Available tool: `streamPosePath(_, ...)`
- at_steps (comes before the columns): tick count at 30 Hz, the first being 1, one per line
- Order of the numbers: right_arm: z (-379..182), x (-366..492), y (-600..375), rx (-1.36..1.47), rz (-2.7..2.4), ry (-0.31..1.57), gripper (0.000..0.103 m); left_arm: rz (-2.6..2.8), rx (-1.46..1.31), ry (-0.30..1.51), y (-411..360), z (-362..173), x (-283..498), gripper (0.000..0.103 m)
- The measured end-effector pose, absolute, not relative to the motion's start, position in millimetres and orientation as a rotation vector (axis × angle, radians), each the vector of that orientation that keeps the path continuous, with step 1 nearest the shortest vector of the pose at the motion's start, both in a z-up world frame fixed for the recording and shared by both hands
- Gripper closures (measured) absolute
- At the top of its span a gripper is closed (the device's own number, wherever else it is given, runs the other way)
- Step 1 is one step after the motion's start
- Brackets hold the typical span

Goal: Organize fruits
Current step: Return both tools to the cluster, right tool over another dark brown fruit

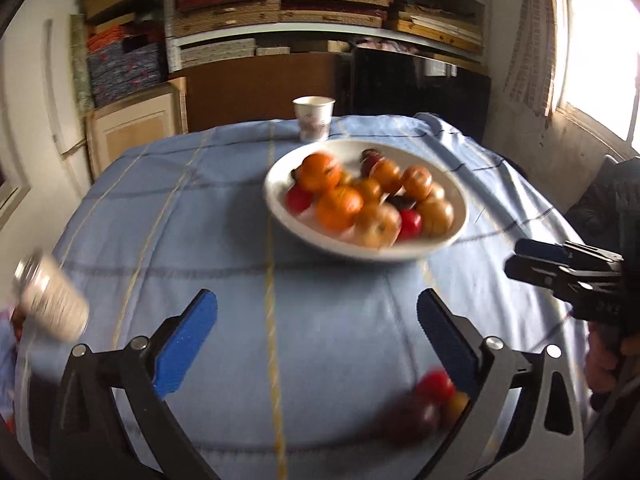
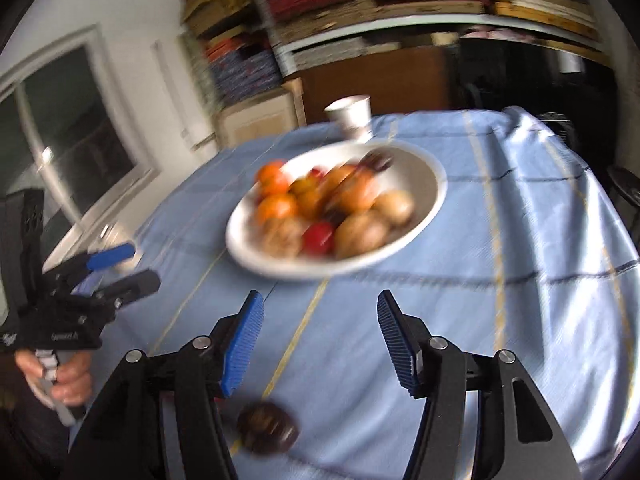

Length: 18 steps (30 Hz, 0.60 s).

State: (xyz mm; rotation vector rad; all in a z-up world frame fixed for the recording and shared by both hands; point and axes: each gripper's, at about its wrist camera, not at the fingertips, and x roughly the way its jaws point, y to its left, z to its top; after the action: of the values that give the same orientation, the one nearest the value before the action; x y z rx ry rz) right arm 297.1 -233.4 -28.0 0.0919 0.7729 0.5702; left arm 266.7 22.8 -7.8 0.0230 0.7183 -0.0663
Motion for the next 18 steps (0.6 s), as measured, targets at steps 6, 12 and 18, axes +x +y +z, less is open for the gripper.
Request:
streamPosePath(6, -33.9, 265.4, -217.4, -0.006, 0.554, 0.773, 0.038, -0.022, -0.031, 0.78, 42.5, -35.0, 234.9, 0.005)
streamPosePath(12, -48.0, 261.5, -220.6, 0.014, 0.534, 0.841, 0.037, -0.006, -0.081, 0.791, 52.8, -38.1, 229.7, 0.005)
streamPosePath(18, -54.9, 253.5, -215.8, -0.03, 0.536, 0.867, 0.037, 0.004, -0.117, 0.809, 58.1, -40.8, 234.0, 0.005)
